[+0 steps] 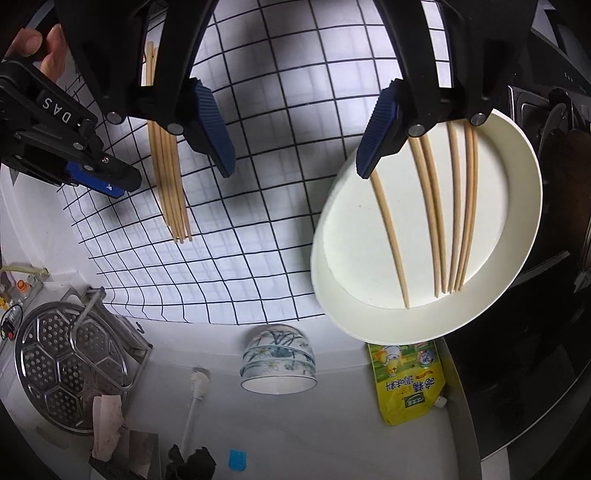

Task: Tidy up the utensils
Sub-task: 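Move both grippers back over the remaining chopsticks on the mat, then pinch one chopstick with the left gripper while the right pinches another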

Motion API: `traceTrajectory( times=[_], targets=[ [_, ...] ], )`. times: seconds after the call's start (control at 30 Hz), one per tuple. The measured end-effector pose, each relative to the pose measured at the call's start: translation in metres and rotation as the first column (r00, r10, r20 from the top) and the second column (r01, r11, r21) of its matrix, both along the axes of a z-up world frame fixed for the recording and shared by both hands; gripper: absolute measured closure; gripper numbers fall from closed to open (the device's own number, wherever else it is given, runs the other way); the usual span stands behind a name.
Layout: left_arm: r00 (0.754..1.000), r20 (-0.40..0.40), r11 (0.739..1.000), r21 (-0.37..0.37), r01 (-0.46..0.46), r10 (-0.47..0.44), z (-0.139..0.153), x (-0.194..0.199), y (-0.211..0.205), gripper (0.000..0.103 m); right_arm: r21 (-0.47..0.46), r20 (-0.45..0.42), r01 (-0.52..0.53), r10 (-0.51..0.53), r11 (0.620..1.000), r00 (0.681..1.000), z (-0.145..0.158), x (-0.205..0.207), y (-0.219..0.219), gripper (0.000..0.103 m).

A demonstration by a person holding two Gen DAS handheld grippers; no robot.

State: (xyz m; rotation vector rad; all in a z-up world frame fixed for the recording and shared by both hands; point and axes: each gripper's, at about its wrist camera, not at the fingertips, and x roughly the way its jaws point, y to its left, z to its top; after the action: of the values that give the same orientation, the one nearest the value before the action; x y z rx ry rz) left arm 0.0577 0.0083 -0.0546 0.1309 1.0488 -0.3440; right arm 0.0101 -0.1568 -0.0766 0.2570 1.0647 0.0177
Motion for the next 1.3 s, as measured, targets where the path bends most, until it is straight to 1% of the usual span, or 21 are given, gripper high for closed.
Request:
traceTrajectory(
  times=[0.13,0.27,0.43,0.53,0.7,0.8,0.9,1.0,1.17,1.3],
  targets=[
    [1.0,-0.006,1.0,0.008,0.008,-0.008,-0.004,-0.008,-0.012,0.036,-0.005,-0.008,0.006,-0.006,1.0,1.0,-0.004,-0.011,-0.013,0.075],
    [1.0,-0.024,1.0,0.009,0.013,-0.013,-0.012,-0.014,-0.024,0.031,-0.002,-0.028,0.011,-0.011,1.0,1.0,-0.01,-0.021,-0.025,0.074],
    [0.999,-0.044,1.0,0.016,0.002,-0.002,-0.023,-0.021,-0.032,0.03,-0.008,-0.064,-0.002,0.001,1.0,0.998,-0.024,-0.029,-0.033,0.073],
    [0.998,-0.06,1.0,0.017,-0.01,0.011,-0.031,-0.026,-0.036,0.028,-0.026,-0.079,-0.017,0.015,1.0,0.997,-0.032,-0.032,-0.034,0.071],
    [0.997,-0.068,0.999,0.028,-0.019,0.021,-0.042,-0.033,-0.045,0.026,-0.03,-0.119,-0.035,0.031,0.999,0.992,-0.048,-0.038,-0.04,0.067],
    [0.997,-0.075,0.999,0.037,-0.025,0.028,-0.048,-0.036,-0.048,0.025,-0.029,-0.134,-0.048,0.044,0.998,0.99,-0.056,-0.04,-0.038,0.067],
    [0.995,-0.089,0.999,0.036,-0.03,0.033,-0.052,-0.038,-0.049,0.025,-0.031,-0.132,-0.064,0.06,0.997,0.989,-0.059,-0.041,-0.034,0.064],
    [0.996,-0.081,0.999,0.038,-0.027,0.03,-0.052,-0.04,-0.051,0.025,-0.036,-0.133,-0.078,0.073,0.996,0.988,-0.062,-0.041,-0.028,0.064],
    [0.997,-0.08,0.999,0.046,-0.014,0.018,-0.054,-0.039,-0.053,0.025,-0.07,-0.156,-0.062,0.05,0.996,0.986,-0.07,-0.038,-0.025,0.063],
    [0.997,-0.075,0.999,0.043,-0.003,0.007,-0.054,-0.035,-0.051,0.025,-0.083,-0.158,-0.046,0.033,0.995,0.987,-0.072,-0.036,-0.025,0.064]
  ],
)
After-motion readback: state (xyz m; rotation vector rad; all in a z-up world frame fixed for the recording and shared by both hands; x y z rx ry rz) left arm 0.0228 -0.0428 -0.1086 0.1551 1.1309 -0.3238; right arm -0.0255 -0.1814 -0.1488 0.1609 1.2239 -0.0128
